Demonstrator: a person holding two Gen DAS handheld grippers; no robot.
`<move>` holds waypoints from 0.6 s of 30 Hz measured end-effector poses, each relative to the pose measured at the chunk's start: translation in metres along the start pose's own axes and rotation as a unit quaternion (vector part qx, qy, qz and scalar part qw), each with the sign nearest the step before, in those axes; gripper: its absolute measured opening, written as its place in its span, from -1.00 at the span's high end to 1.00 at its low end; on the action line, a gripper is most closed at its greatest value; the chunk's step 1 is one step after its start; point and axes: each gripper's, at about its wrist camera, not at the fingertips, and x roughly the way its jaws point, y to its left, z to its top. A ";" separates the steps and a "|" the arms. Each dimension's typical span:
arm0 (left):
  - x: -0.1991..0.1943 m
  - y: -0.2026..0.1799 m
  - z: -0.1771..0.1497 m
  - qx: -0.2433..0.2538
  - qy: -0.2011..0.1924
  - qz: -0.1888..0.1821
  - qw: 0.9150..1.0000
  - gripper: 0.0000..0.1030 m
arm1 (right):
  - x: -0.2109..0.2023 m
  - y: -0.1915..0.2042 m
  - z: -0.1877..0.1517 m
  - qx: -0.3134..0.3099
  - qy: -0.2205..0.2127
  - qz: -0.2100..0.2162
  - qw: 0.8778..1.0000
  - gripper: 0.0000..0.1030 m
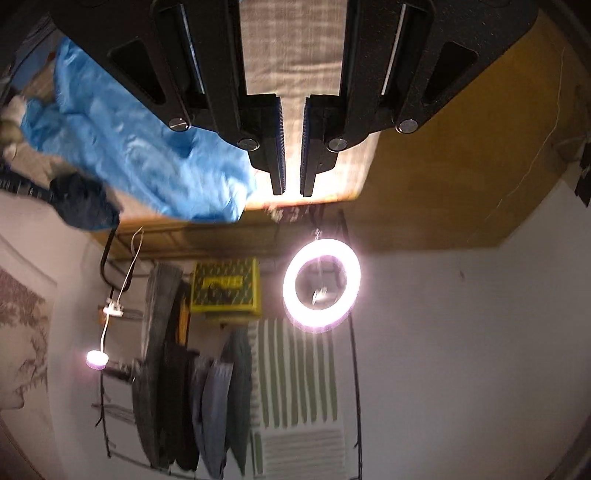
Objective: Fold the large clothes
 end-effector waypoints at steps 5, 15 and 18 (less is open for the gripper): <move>-0.005 -0.007 0.005 0.008 -0.001 -0.014 1.000 0.89 | -0.004 -0.013 -0.006 -0.009 0.006 -0.025 1.000 0.50; 0.005 -0.007 -0.109 -0.018 0.091 -0.123 0.988 -0.14 | -0.004 -0.033 -0.025 -0.021 0.042 -0.044 0.998 0.50; 0.016 -0.005 -0.168 -0.041 0.150 -0.168 0.974 -0.15 | 0.001 -0.034 -0.036 -0.025 0.061 -0.040 0.997 0.50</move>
